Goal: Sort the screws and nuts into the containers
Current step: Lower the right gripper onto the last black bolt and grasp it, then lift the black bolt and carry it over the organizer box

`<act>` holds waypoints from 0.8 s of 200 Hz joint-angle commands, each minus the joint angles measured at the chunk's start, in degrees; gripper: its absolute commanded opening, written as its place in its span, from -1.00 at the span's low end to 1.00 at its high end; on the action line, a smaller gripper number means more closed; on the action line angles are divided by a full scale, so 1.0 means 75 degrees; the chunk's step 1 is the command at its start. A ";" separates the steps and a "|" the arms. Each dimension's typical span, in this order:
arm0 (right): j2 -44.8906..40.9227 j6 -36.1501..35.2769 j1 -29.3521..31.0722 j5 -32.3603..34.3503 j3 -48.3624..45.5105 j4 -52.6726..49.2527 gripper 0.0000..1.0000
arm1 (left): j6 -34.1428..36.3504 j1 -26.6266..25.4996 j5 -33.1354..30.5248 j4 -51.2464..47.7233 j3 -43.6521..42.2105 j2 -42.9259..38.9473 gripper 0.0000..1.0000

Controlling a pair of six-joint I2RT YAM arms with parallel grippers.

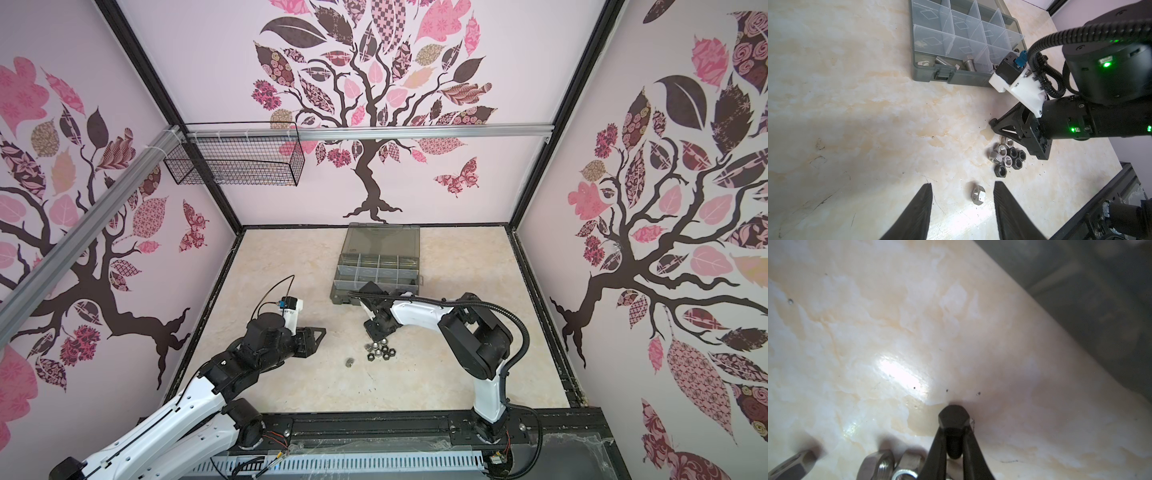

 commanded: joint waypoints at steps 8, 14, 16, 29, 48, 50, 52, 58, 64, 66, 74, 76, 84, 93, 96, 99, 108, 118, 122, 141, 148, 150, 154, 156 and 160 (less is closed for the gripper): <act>0.0105 -0.0099 -0.0003 0.0089 0.0284 -0.0040 -0.76 | 0.0026 0.0005 0.0044 0.0046 0.0016 -0.0110 0.02; 0.0036 -0.0126 -0.0034 0.0089 0.0336 -0.0087 -0.76 | 0.0024 0.0015 0.0033 0.0034 0.0011 -0.0130 0.02; -0.0004 -0.0136 -0.0059 0.0089 0.0370 -0.0088 -0.77 | 0.0025 0.0012 0.0035 0.0039 0.0002 -0.0138 0.02; -0.0207 -0.0151 -0.0260 0.0029 0.0555 -0.0160 -0.77 | 0.0020 0.0012 0.0021 0.0004 0.0007 -0.0176 0.02; -0.0588 -0.0185 -0.0729 -0.0065 0.0867 -0.0244 -0.77 | 0.0010 0.0019 0.0014 -0.0018 -0.0001 -0.0228 0.02; -0.0623 -0.0191 -0.0780 -0.0064 0.0910 -0.0254 -0.77 | 0.0015 0.0010 0.0012 -0.0016 -0.0001 -0.0230 0.02; -0.0659 -0.0205 -0.0837 -0.0064 0.0947 -0.0259 -0.77 | 0.0011 0.0010 0.0012 -0.0021 -0.0001 -0.0236 0.02; -0.0747 -0.0235 -0.1013 -0.0055 0.1065 -0.0275 -0.77 | 0.0011 0.0011 0.0002 -0.0019 -0.0007 -0.0251 0.02; -0.0810 -0.0275 -0.1187 -0.0034 0.1204 -0.0311 -0.77 | 0.0003 0.0015 0.0008 -0.0018 -0.0016 -0.0266 0.02; -0.0825 -0.0293 -0.1246 -0.0021 0.1249 -0.0314 -0.77 | -0.0001 0.0015 0.0008 -0.0018 -0.0014 -0.0269 0.02; -0.0853 -0.0343 -0.1477 0.0049 0.1454 -0.0377 -0.77 | 0.0001 0.0014 0.0008 -0.0007 -0.0013 -0.0263 0.02; -0.0854 -0.0345 -0.1544 0.0061 0.1505 -0.0398 -0.77 | -0.0001 0.0014 0.0008 -0.0007 -0.0016 -0.0262 0.02; -0.0834 -0.0393 -0.1767 0.0088 0.1696 -0.0452 -0.77 | -0.0001 0.0010 0.0014 -0.0007 -0.0015 -0.0266 0.02; -0.0774 -0.0418 -0.2049 0.0083 0.1877 -0.0460 -0.77 | 0.0017 0.0011 0.0011 -0.0010 -0.0006 -0.0279 0.02; -0.0753 -0.0414 -0.2124 0.0076 0.1924 -0.0451 -0.77 | 0.0016 0.0010 0.0008 -0.0007 0.0003 -0.0280 0.02; -0.0720 -0.0409 -0.2213 0.0077 0.1968 -0.0455 -0.77 | 0.0018 0.0012 0.0014 -0.0013 0.0004 -0.0279 0.02; -0.0599 -0.0381 -0.2464 0.0088 0.2109 -0.0457 -0.77 | -0.0001 0.0014 0.0029 -0.0009 0.0003 -0.0285 0.03; -0.0450 -0.0330 -0.2703 0.0089 0.2233 -0.0459 -0.77 | 0.0004 0.0016 0.0053 -0.0018 0.0010 -0.0300 0.02; -0.0379 -0.0301 -0.2775 0.0089 0.2271 -0.0450 -0.77 | -0.0002 0.0008 0.0055 -0.0035 0.0010 -0.0303 0.02; -0.0037 -0.0248 -0.3000 0.0041 0.2392 -0.0389 -0.76 | 0.0004 0.0009 0.0061 -0.0065 0.0023 -0.0366 0.02; 0.0069 -0.0234 -0.3033 0.0048 0.2438 -0.0370 -0.76 | 0.0000 0.0010 0.0056 -0.0086 0.0016 -0.0393 0.02; 0.0095 -0.0227 -0.3044 0.0052 0.2448 -0.0376 -0.75 | -0.0002 0.0013 0.0055 -0.0088 0.0012 -0.0398 0.02; 0.0144 -0.0221 -0.3051 0.0054 0.2463 -0.0354 -0.75 | -0.0002 0.0007 0.0055 -0.0098 0.0010 -0.0402 0.02; 0.0175 -0.0221 -0.3051 0.0062 0.2466 -0.0346 -0.75 | 0.0004 0.0004 0.0055 -0.0109 0.0010 -0.0405 0.02; 0.0235 -0.0210 -0.3062 0.0073 0.2486 -0.0318 -0.74 | 0.0004 0.0012 0.0056 -0.0107 0.0010 -0.0404 0.02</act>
